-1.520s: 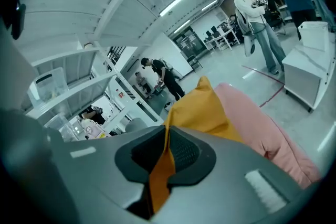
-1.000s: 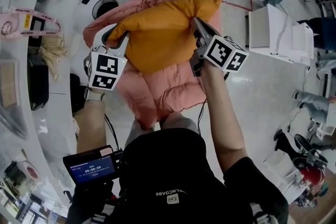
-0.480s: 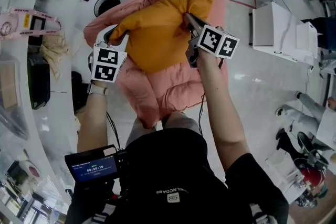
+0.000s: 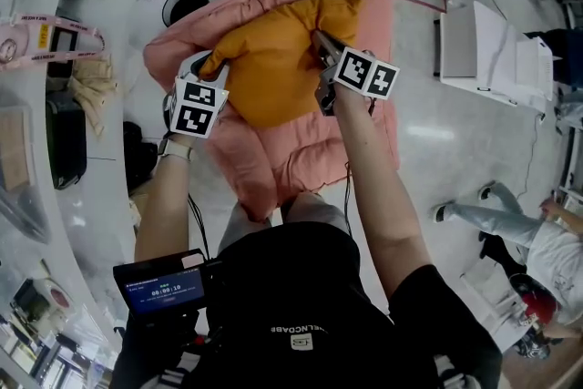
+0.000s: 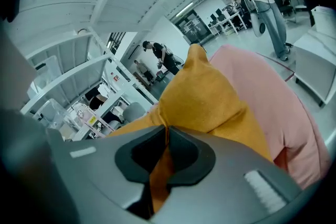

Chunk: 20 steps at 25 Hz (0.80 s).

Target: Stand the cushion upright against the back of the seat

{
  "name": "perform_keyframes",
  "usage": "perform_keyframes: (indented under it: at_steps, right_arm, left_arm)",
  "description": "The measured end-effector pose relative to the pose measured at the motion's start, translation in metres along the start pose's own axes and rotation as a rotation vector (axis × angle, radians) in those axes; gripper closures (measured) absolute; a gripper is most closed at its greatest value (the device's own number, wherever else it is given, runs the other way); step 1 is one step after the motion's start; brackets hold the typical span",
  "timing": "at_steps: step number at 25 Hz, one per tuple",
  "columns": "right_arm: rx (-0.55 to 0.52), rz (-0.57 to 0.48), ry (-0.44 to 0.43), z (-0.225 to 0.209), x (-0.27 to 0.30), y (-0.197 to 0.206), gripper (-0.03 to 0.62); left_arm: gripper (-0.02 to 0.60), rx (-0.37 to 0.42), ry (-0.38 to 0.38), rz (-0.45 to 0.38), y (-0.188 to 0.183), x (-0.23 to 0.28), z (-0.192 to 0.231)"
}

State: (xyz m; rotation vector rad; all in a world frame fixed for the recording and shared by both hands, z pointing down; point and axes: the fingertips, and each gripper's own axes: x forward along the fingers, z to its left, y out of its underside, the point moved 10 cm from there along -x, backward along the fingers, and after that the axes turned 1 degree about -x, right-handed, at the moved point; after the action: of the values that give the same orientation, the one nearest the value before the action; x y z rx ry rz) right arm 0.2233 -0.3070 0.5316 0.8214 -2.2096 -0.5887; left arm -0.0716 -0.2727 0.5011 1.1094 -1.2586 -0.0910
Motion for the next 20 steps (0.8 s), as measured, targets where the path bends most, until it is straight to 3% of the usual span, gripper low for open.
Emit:
perform_keyframes:
  at_steps: [8,13,20]
  right_arm:
    - [0.023,0.044,-0.026,-0.007,0.012,0.024,0.572]
    - [0.004,0.093,-0.028,-0.008,0.022,0.044,0.574]
    - [0.011,0.101,-0.060,-0.011,0.025,0.053,0.575]
  left_arm:
    - [0.471,-0.013,0.015,0.102,0.028,0.022,-0.007]
    - [0.471,-0.080,0.049,0.163,0.060,0.032,-0.009]
    - [0.471,-0.079,0.041,0.159,0.070,0.032,-0.010]
